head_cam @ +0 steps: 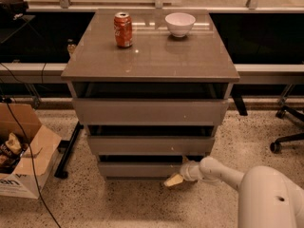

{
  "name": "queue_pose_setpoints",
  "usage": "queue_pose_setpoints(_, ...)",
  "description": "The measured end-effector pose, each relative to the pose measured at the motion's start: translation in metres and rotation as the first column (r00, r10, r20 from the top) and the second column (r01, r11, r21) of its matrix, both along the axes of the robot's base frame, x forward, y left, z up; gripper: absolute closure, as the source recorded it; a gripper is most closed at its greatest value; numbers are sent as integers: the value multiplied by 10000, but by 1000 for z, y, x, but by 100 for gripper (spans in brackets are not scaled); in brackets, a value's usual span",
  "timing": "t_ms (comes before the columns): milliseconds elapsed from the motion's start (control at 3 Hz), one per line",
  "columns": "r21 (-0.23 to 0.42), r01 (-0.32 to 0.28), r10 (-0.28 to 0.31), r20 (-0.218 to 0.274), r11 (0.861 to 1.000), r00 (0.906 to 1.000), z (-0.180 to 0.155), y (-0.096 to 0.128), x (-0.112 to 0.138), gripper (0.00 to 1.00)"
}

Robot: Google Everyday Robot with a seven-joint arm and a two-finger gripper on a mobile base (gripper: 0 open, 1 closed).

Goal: Open bottom drawer

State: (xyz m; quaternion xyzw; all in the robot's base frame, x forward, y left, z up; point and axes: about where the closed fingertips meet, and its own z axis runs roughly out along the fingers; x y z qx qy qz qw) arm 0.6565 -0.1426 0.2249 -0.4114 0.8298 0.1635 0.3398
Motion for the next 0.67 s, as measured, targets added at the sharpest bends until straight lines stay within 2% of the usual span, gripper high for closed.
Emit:
queue_pose_setpoints(333,18,3,-2,-463,10000,9989,-31,0,18,4)
queue_pose_setpoints(667,11,-118,119,-780,9999,9969,-46,3,19,27)
